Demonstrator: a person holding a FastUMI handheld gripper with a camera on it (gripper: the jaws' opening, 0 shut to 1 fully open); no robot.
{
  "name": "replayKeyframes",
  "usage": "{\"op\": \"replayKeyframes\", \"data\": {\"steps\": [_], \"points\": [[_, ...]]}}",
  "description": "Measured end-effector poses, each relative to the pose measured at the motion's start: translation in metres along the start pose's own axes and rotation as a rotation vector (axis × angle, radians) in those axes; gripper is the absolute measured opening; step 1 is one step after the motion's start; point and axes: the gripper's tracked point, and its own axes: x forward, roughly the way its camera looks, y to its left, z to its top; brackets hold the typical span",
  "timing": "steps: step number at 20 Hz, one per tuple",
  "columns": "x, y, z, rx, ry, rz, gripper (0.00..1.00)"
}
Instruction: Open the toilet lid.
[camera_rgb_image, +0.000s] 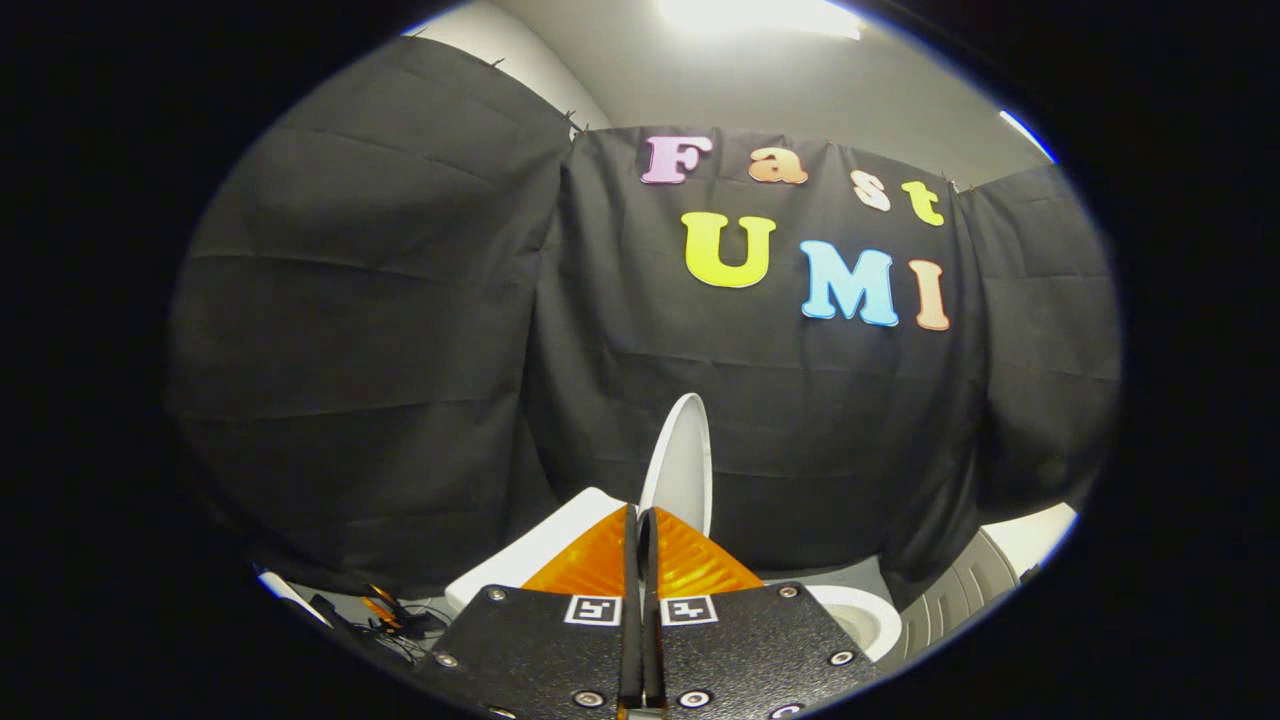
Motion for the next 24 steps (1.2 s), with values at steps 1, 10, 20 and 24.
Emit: {"op": "replayKeyframes", "data": {"steps": [1,10,20,24], "points": [[0.001,0.004,-0.001,0.007,-0.001,0.013,0.01],[0.01,0.03,-0.003,0.048,0.011,0.067,0.03],[-0.014,-0.014,0.012,0.217,-0.015,0.118,0.48],[-0.04,-0.047,0.019,0.197,-0.057,0.104,0.94]]}}
